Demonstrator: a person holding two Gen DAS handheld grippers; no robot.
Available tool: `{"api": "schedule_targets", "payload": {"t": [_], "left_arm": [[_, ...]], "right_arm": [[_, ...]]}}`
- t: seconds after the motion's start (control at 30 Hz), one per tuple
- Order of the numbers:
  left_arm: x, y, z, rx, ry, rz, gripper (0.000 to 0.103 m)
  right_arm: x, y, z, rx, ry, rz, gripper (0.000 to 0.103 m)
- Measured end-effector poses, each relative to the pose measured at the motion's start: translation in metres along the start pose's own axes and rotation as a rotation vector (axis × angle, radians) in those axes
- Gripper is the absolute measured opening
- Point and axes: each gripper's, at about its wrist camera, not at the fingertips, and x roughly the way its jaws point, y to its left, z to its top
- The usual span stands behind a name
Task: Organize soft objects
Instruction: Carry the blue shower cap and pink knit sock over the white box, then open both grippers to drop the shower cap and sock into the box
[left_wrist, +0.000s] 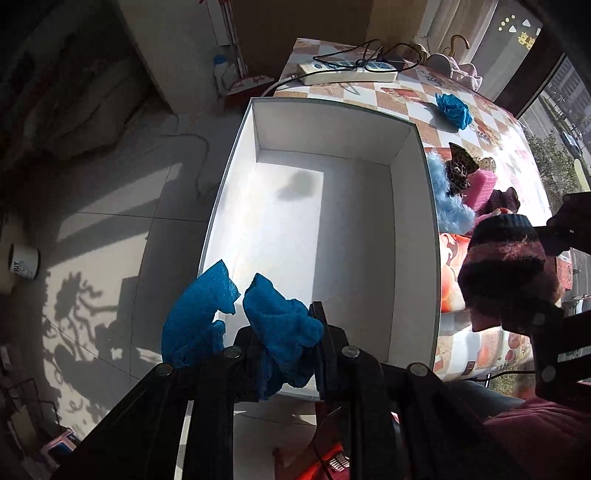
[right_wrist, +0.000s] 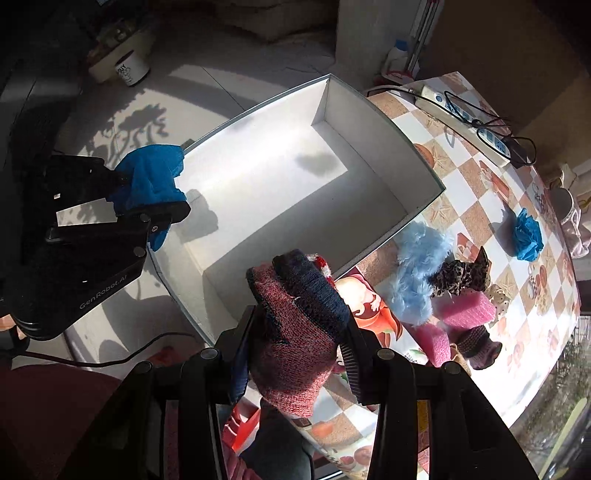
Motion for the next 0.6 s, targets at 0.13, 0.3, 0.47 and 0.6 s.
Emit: {"api": "schedule_targets", "payload": {"t": [0.13,0.3,0.47,0.6], "left_arm": [[0.007,0.003,0.0,-0.004,0.005,0.001,0.021],[0.013,0.006,-0.001,-0.009,0.016,-0.004,0.021],[0.019,0.007,0.0,-0.006,0.03,-0.003,0.021],[0.025,0.007,0.0,-0.008,0.045,-0.006,0.021]], "right_arm": [[0.004,0.001,0.011,0.008,0.006,-0.002,0.044],[0.007,0.003,0.022,0.01,0.008,-0.005,0.044],[0.011,0.003,0.028,0.025,0.014,0.011,0.044],[0.015,0.003,0.029,0.027,0.019,0.019,0.044]]}}
